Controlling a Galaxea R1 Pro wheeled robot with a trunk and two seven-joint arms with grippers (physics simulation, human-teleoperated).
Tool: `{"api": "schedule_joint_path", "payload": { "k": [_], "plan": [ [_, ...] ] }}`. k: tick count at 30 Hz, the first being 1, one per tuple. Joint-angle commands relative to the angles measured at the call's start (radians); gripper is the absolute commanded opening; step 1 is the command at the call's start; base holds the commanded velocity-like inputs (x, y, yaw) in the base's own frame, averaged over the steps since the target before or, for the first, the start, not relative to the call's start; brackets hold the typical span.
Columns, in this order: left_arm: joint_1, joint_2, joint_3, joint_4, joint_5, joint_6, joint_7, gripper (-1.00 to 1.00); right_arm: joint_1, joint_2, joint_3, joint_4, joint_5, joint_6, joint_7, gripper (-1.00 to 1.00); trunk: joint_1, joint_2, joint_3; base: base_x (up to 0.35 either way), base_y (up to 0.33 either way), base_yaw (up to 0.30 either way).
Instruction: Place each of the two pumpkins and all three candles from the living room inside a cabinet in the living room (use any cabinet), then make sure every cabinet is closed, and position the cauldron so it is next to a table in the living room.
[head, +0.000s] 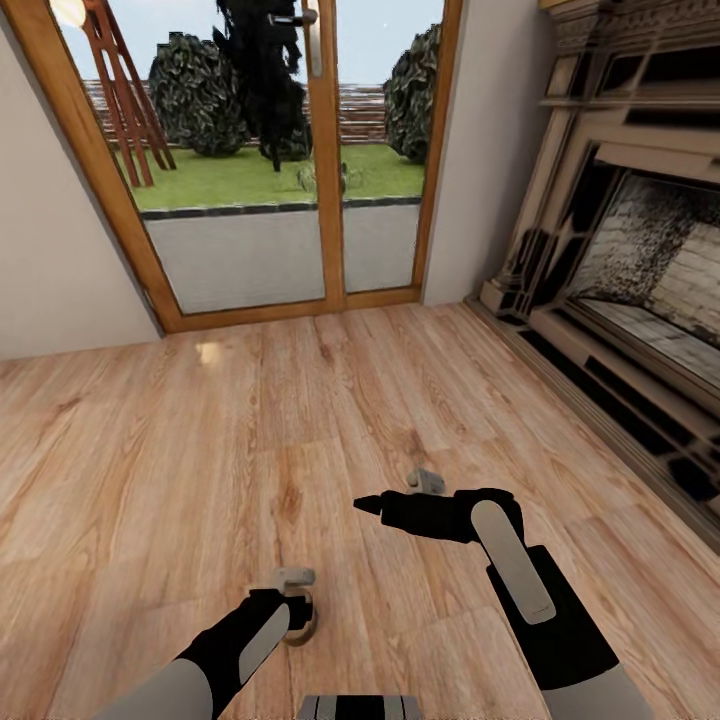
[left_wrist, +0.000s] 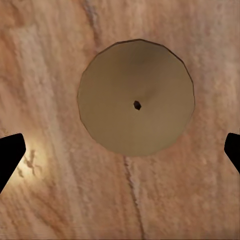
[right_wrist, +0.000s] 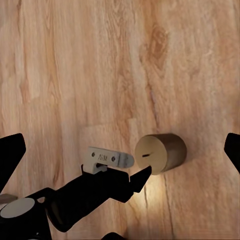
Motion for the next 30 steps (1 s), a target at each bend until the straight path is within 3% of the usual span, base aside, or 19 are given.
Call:
{"api": "schedule_joint_path", "payload": {
  "k": [1,16,30],
  "plan": [
    [-0.001,0.001,-0.007,-0.003,0.010,0.002,0.010,1.00,-0.001,0.000,0.000,-0.001,-0.010,0.002,-0.010,1.00,0.000,0.000,-0.001,0.000,0.000,0.000],
    [-0.001,0.001,-0.007,-0.007,0.010,0.001,0.010,1.00,-0.001,0.000,0.001,0.000,-0.010,0.002,-0.010,1.00,0.000,0.000,-0.001,0.000,0.000,0.000],
    [-0.001,0.001,-0.007,-0.008,0.010,0.002,0.010,1.00,-0.001,-0.001,0.001,-0.004,-0.010,0.003,-0.010,1.00,0.000,0.000,-0.001,0.096,0.018,0.000]
  ]
}}
